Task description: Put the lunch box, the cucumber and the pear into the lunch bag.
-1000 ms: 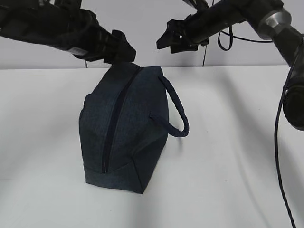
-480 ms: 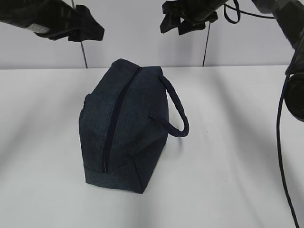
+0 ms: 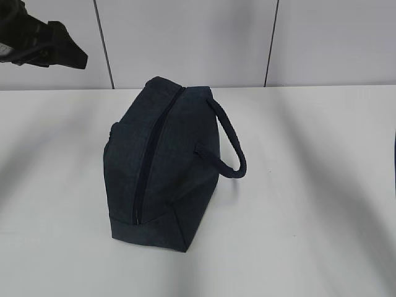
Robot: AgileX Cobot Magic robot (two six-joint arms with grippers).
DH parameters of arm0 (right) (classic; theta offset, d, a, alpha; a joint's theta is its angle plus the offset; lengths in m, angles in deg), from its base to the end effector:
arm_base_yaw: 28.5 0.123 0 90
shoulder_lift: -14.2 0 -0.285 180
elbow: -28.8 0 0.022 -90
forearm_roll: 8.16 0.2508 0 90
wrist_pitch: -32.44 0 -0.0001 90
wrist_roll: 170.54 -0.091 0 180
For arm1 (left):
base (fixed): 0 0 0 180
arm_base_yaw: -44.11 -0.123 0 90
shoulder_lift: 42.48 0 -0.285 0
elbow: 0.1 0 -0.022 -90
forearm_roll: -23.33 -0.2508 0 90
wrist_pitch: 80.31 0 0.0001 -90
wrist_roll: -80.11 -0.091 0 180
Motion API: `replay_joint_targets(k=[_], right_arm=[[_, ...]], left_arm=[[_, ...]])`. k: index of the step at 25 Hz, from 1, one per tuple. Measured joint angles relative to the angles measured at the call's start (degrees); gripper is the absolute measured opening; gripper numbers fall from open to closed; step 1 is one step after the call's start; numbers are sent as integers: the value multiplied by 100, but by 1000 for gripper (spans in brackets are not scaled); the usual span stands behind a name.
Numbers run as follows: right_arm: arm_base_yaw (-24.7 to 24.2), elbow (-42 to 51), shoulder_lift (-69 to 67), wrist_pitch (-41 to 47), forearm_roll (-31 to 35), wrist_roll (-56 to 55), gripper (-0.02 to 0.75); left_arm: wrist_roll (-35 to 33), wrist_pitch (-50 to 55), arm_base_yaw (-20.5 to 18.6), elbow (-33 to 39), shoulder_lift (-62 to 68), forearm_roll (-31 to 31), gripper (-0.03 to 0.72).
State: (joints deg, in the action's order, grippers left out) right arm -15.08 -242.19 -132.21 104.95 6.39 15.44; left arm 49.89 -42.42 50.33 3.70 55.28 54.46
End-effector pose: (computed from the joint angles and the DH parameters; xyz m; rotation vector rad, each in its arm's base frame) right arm 0.4828 0.1376 0.3874 -0.4217 2.1878 0.3829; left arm 0.3441 -0.0666 0.3154 0.3793 2.3114 -0.3933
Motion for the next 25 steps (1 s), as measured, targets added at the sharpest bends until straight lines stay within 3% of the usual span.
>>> replay_joint_targets(k=[4,10,16,25], right_arm=[[24,-14,386,22,-205,-3,475],[24,-14,930,46,-374,-12,475],[24,291,1552,46,-486,-15,475],[24,2794,3132,46,-818,-103,454]], left_arm=[[310,129,-58,0,-6,-471,494],[1196,512,-58,0,-201,-1764,494],[1647,1090,-58,0,-448,-2223,493],[1791,1451,-58,158,-1388,-2235,491]])
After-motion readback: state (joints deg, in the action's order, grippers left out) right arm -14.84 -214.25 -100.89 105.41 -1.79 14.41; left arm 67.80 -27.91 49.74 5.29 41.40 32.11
